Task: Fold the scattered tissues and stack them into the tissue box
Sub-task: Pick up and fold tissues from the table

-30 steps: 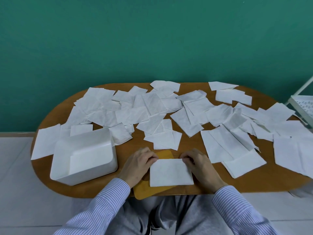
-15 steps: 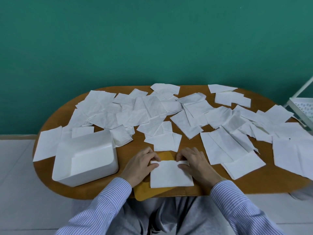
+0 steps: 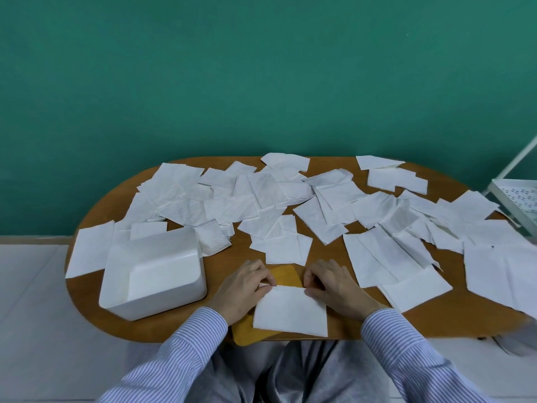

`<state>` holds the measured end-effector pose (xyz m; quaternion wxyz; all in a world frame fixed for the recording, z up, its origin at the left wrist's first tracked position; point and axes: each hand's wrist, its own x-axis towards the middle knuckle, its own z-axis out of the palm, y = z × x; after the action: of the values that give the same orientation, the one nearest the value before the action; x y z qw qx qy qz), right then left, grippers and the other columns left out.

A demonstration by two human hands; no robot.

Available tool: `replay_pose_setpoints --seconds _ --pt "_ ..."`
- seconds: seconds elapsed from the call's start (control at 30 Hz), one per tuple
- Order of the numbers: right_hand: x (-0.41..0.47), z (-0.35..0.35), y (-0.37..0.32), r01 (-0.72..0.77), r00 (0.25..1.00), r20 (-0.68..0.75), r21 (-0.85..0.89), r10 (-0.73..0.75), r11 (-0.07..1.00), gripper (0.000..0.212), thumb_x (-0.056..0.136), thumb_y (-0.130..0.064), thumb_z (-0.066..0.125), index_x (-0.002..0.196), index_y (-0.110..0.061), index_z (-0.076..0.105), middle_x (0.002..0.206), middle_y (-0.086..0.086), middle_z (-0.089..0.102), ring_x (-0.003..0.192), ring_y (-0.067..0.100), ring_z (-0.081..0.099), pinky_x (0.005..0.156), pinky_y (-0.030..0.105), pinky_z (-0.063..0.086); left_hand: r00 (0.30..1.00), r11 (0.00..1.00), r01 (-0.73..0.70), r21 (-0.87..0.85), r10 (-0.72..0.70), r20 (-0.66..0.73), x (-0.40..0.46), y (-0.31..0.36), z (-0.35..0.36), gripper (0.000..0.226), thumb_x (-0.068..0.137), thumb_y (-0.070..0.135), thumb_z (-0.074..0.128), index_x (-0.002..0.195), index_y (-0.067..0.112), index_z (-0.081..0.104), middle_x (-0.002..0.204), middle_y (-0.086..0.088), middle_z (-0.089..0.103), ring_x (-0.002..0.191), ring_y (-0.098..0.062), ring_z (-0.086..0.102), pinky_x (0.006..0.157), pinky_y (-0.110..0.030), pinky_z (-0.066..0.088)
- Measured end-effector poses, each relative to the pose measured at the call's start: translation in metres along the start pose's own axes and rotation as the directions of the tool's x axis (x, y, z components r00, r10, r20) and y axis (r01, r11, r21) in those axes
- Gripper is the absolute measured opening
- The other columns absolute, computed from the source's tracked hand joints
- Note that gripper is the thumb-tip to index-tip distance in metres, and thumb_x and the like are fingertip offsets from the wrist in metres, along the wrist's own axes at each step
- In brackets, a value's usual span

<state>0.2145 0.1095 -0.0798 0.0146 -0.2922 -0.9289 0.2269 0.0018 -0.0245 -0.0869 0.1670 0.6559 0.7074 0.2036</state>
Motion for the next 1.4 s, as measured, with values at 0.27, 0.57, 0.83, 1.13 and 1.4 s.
replay_pose_setpoints --seconds 0.27,0.57,0.83,1.13,1.4 --pt "-0.004 0.003 -0.008 -0.082 0.995 0.045 -0.07 0.085 0.994 0.019 0.093 -0.047 0.058 0.103 -0.034 0.049 0.112 -0.009 0.049 0.104 0.012 0.039 0.09 0.034 0.034 0.998 0.998 0.033 0.053 -0.036 0.059 -0.004 0.001 -0.001 0.022 0.098 0.035 0.057 0.12 0.031 0.057 0.105 0.013 0.043 0.102 -0.005 0.041 0.079 -0.021 0.042" --pt "-0.008 -0.013 -0.019 -0.087 0.992 0.108 0.205 0.066 0.975 0.019 0.093 -0.026 0.061 0.088 -0.035 0.045 0.09 -0.011 0.059 0.082 0.006 0.053 0.079 0.027 0.044 0.997 0.996 0.065 -0.064 -0.062 0.044 -0.006 0.007 -0.011 0.009 0.098 0.033 0.058 0.107 0.032 0.057 0.109 0.012 0.053 0.105 -0.004 0.048 0.084 -0.021 0.043" --pt "-0.007 -0.059 -0.041 0.065 0.995 -0.099 0.425 -0.025 0.903 0.015 0.093 -0.015 0.064 0.089 -0.029 0.068 0.092 -0.014 0.069 0.089 0.006 0.063 0.076 0.02 0.049 0.994 0.945 0.006 -0.326 -0.04 -0.097 -0.025 0.021 -0.061 0.012 0.098 0.026 0.06 0.099 0.037 0.054 0.094 0.012 0.059 0.086 -0.01 0.055 0.073 -0.017 0.043" --pt "0.033 -0.073 -0.117 0.233 0.972 -0.117 0.382 -0.203 0.894 0.021 0.097 -0.016 0.06 0.095 -0.03 0.076 0.098 -0.019 0.069 0.092 0.006 0.062 0.075 0.022 0.051 0.947 0.934 0.059 -0.353 -0.164 -0.275 -0.066 -0.008 -0.126 0.017 0.097 0.019 0.063 0.098 0.034 0.07 0.105 0.021 0.065 0.089 -0.004 0.061 0.078 -0.019 0.052" --pt "0.088 -0.037 -0.189 0.284 0.957 -0.048 0.356 -0.286 0.89 0.024 0.098 -0.014 0.057 0.1 -0.029 0.075 0.105 -0.013 0.066 0.095 0.004 0.058 0.075 0.019 0.049 0.876 0.936 0.25 -0.249 -0.328 -0.355 -0.116 -0.068 -0.159 0.024 0.095 0.02 0.067 0.095 0.044 0.069 0.104 0.025 0.063 0.086 0.003 0.06 0.079 -0.015 0.051"
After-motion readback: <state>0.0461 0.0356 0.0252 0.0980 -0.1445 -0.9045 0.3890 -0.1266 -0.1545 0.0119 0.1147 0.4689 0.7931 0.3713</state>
